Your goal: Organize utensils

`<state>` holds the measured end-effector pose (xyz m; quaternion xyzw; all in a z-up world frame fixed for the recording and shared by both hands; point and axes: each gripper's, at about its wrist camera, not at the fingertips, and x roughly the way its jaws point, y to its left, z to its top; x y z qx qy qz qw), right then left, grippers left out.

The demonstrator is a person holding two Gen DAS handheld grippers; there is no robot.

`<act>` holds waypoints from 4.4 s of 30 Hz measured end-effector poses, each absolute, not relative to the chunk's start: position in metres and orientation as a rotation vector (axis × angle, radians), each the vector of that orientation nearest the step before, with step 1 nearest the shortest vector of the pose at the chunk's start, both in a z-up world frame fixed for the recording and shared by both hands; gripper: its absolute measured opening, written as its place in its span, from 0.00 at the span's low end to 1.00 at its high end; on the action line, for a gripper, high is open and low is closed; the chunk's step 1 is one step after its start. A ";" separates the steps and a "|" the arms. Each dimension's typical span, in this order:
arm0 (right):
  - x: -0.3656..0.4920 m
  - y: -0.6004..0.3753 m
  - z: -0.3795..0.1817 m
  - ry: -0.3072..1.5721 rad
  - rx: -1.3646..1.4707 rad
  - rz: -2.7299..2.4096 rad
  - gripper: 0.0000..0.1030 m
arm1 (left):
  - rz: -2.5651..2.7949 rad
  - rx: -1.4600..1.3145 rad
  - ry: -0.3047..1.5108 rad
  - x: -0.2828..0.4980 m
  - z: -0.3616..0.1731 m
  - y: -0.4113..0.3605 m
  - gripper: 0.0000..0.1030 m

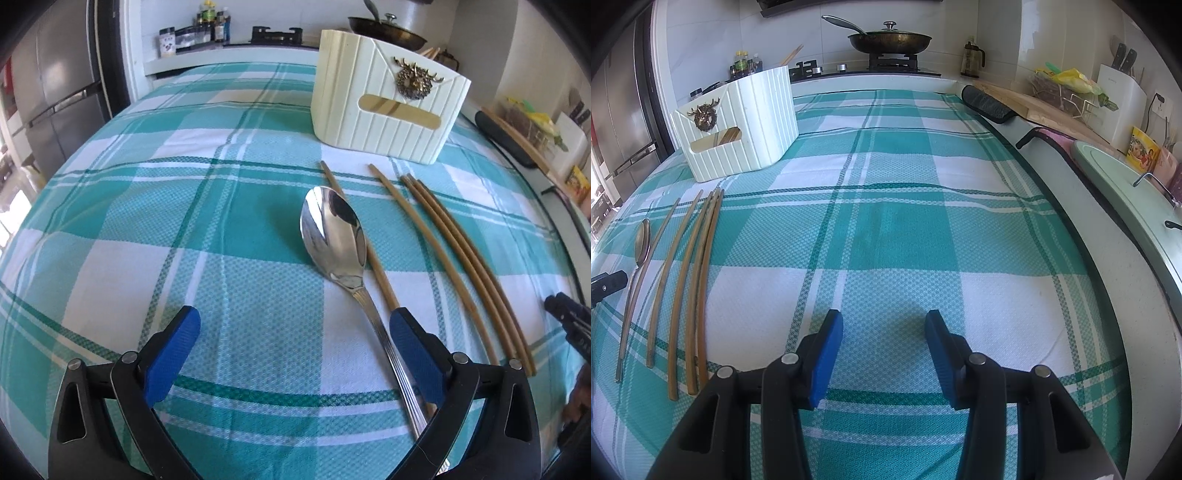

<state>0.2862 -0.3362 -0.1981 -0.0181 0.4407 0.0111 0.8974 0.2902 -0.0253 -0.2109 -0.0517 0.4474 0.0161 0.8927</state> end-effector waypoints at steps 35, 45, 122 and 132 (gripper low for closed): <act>0.296 -0.231 -0.196 1.024 -0.167 0.298 0.06 | -0.030 0.055 0.912 0.279 -0.204 -0.019 0.24; 0.274 -0.278 -0.192 0.952 -0.146 0.039 0.07 | 0.040 -0.012 0.913 0.286 -0.205 0.035 0.29; 0.295 -0.302 -0.191 1.140 -0.163 0.220 0.57 | -0.124 0.049 1.079 0.309 -0.200 0.057 0.99; 0.375 -0.284 -0.191 1.182 -0.189 0.228 0.58 | -0.082 0.156 1.106 0.356 -0.208 0.030 0.99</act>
